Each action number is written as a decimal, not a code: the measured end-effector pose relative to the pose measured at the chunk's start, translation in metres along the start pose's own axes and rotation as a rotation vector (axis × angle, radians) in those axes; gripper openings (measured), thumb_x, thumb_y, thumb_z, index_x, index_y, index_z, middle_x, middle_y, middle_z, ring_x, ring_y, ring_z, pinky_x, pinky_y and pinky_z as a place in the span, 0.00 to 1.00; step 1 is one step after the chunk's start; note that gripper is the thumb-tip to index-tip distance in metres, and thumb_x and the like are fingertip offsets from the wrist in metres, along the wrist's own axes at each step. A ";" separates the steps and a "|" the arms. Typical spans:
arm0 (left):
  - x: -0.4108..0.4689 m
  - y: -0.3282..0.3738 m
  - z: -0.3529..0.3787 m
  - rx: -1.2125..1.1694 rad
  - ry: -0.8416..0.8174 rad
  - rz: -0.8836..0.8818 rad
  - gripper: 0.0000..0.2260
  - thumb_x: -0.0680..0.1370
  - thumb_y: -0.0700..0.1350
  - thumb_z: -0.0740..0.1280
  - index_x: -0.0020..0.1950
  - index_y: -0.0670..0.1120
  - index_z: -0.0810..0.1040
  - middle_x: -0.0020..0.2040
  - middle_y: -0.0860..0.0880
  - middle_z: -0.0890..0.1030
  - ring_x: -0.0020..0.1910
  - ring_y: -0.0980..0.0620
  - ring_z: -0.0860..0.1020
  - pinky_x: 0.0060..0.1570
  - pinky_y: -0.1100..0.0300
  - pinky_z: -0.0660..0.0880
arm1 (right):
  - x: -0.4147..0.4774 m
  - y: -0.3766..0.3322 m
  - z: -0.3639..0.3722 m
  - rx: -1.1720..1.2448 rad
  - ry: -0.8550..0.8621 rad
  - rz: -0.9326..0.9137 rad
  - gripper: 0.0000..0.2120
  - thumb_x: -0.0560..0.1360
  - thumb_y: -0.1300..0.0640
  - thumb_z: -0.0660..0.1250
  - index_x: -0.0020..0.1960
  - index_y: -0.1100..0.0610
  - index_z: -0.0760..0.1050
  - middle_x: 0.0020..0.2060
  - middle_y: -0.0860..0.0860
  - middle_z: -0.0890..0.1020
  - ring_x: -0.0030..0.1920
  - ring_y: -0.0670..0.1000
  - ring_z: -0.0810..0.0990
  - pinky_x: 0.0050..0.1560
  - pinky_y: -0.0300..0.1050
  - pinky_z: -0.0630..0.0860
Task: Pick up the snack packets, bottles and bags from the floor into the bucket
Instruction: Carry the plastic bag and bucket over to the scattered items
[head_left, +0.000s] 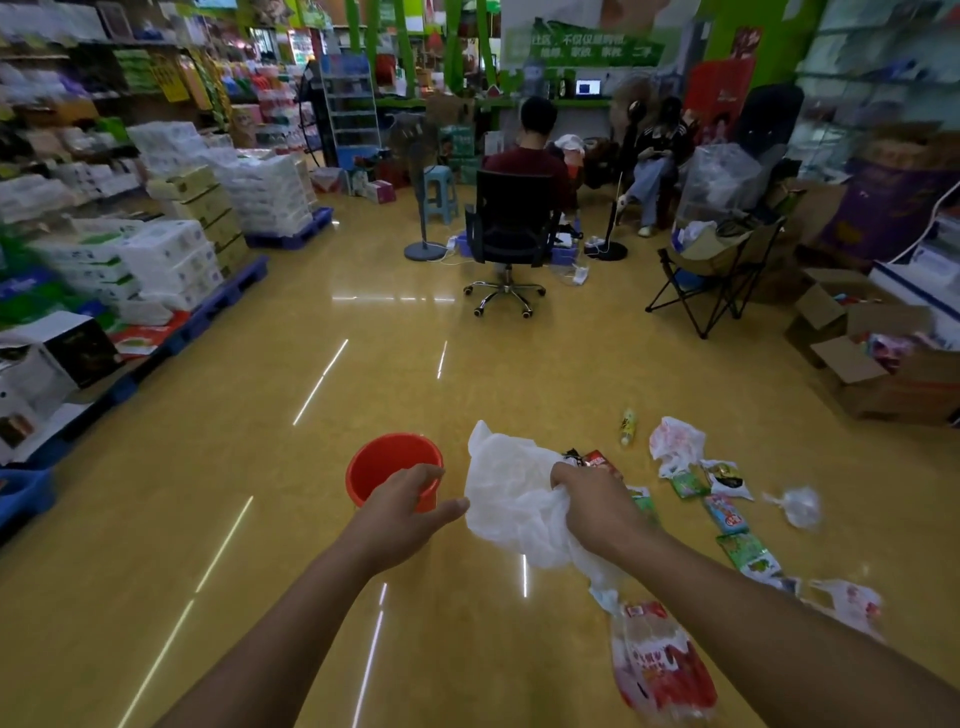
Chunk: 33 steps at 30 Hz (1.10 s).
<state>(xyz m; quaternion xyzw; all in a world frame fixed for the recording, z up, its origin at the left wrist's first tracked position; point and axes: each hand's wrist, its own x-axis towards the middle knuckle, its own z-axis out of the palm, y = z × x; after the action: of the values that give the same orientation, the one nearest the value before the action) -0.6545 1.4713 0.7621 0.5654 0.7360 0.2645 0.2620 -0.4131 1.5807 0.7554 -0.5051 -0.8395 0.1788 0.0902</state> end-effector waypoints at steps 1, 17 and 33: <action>0.013 -0.004 -0.004 -0.001 -0.001 0.002 0.36 0.67 0.73 0.64 0.69 0.55 0.70 0.61 0.56 0.76 0.57 0.55 0.76 0.56 0.50 0.78 | 0.012 -0.002 0.002 0.001 -0.007 -0.001 0.17 0.69 0.69 0.55 0.50 0.53 0.74 0.41 0.54 0.78 0.43 0.56 0.77 0.38 0.48 0.72; 0.145 -0.038 -0.043 -0.023 -0.032 -0.039 0.30 0.70 0.67 0.68 0.67 0.54 0.71 0.64 0.55 0.74 0.61 0.52 0.75 0.56 0.48 0.78 | 0.157 -0.011 0.013 -0.012 -0.042 0.013 0.15 0.69 0.68 0.54 0.48 0.53 0.71 0.40 0.52 0.77 0.40 0.54 0.76 0.34 0.47 0.68; 0.356 -0.041 -0.026 0.024 -0.101 -0.067 0.52 0.61 0.74 0.71 0.77 0.65 0.48 0.79 0.54 0.53 0.75 0.50 0.59 0.69 0.46 0.67 | 0.370 0.012 0.027 0.123 -0.187 -0.096 0.14 0.70 0.67 0.55 0.49 0.53 0.73 0.43 0.54 0.79 0.42 0.55 0.78 0.39 0.47 0.74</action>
<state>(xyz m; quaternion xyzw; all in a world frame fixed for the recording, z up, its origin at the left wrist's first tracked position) -0.7799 1.8055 0.7223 0.5562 0.7435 0.2181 0.3006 -0.5873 1.9065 0.7153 -0.4390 -0.8549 0.2718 0.0511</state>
